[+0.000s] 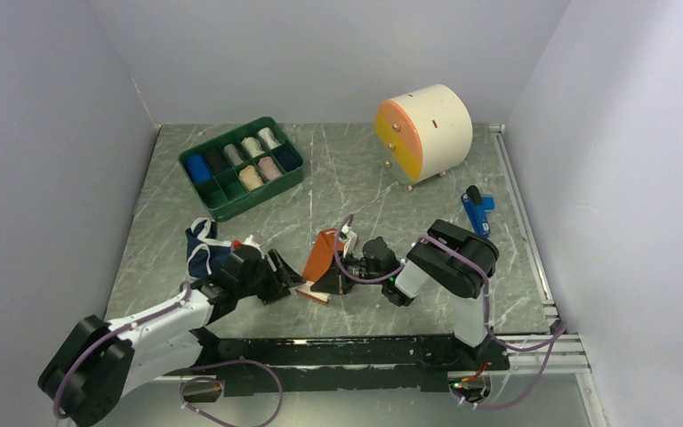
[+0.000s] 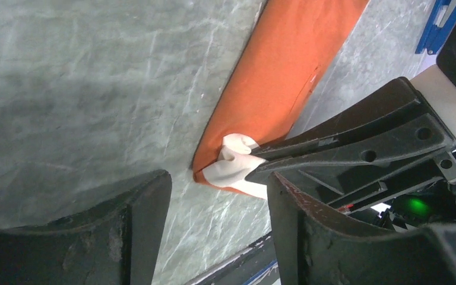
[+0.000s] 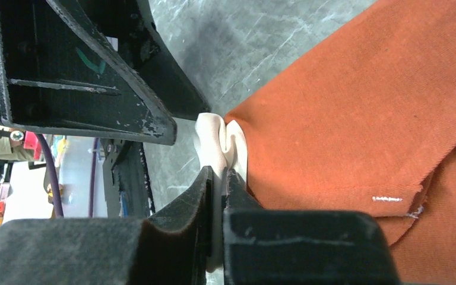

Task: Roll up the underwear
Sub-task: Roll the underwear to the center of the board.

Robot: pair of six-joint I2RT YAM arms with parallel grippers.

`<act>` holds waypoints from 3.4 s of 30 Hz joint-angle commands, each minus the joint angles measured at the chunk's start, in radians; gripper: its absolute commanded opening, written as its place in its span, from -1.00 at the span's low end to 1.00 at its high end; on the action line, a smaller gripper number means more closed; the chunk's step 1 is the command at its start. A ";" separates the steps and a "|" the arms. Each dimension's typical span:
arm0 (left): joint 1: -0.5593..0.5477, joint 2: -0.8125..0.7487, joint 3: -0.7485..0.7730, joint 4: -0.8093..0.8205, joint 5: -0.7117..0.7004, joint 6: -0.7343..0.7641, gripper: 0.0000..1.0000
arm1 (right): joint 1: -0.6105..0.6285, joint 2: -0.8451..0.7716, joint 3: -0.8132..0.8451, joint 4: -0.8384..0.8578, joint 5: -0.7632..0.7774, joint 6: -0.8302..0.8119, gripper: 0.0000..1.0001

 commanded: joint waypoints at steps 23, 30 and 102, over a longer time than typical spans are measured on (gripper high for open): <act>-0.036 0.176 0.089 -0.026 -0.027 0.134 -0.02 | -0.014 -0.097 -0.031 -0.211 0.187 -0.050 -0.60; -0.049 0.319 0.149 -0.004 -0.025 0.180 -0.06 | -0.013 -0.151 -0.004 -0.340 0.218 -0.123 -0.57; -0.061 0.208 0.214 -0.011 -0.105 0.138 0.12 | -0.144 -0.053 0.036 -0.239 -0.085 -0.090 -0.89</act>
